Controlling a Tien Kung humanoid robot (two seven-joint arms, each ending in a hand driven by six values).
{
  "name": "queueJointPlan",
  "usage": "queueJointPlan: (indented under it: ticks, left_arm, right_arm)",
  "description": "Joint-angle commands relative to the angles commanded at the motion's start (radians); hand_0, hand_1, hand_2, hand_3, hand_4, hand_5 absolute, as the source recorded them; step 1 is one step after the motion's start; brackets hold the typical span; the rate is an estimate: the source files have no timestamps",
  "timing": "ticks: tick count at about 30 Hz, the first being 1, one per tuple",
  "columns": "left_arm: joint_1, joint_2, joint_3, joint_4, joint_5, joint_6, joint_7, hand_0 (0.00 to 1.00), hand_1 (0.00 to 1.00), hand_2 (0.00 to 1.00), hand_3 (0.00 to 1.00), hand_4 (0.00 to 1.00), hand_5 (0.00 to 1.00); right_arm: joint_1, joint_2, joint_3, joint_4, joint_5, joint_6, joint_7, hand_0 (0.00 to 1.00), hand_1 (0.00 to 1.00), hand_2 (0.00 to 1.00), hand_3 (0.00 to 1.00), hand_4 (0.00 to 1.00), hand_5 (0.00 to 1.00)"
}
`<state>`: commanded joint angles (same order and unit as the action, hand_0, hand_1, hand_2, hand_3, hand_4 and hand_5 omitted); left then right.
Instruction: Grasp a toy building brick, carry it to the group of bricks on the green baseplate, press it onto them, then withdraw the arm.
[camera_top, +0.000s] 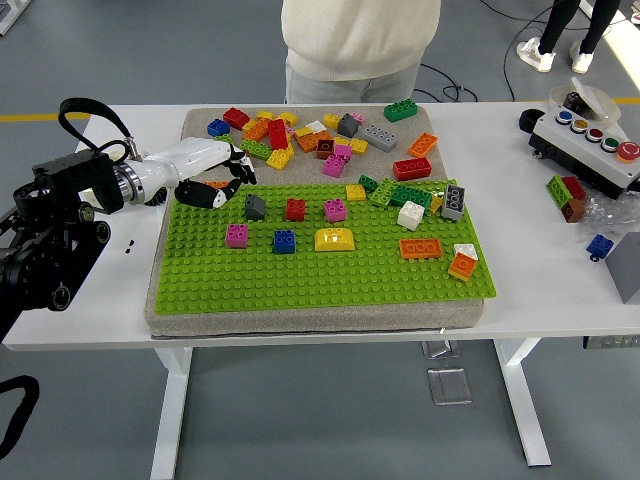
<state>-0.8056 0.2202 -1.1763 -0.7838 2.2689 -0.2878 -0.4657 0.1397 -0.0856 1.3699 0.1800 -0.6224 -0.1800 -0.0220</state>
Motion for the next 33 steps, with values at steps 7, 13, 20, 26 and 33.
queueJointPlan:
  ticks: [7, 13, 20, 26, 33]
  left_arm:
    - [0.006, -0.010, 0.000, 0.020, 0.000, -0.003, 0.006, 0.761, 0.728, 0.664, 0.651, 0.614, 0.021]
    - [0.017, -0.015, 0.002, 0.042, 0.000, 0.000, 0.011, 0.766, 0.730, 0.669, 0.657, 0.633, 0.030]
    - [0.029, -0.023, 0.008, 0.062, 0.000, 0.006, 0.015, 0.769, 0.733, 0.673, 0.667, 0.656, 0.041]
    - [0.034, -0.026, 0.010, 0.095, 0.000, 0.016, 0.017, 0.771, 0.735, 0.677, 0.668, 0.674, 0.053]
    - [0.037, -0.029, 0.010, 0.111, 0.000, 0.015, 0.017, 0.779, 0.742, 0.694, 0.683, 0.710, 0.077]
  right_arm:
    - [0.001, 0.001, 0.001, 0.000, 0.000, 0.000, 0.003, 0.728, 0.657, 0.702, 0.571, 0.908, 0.497]
    - [-0.002, 0.000, 0.001, 0.000, 0.001, 0.001, 0.002, 0.728, 0.656, 0.703, 0.571, 0.908, 0.497]
    - [0.001, 0.001, 0.002, 0.000, 0.001, 0.002, 0.003, 0.728, 0.656, 0.702, 0.571, 0.908, 0.496]
    - [0.000, 0.000, 0.003, 0.000, 0.000, 0.002, 0.000, 0.728, 0.657, 0.702, 0.571, 0.908, 0.497]
    - [0.000, 0.000, 0.004, 0.000, -0.001, 0.004, 0.000, 0.729, 0.656, 0.702, 0.571, 0.908, 0.497]
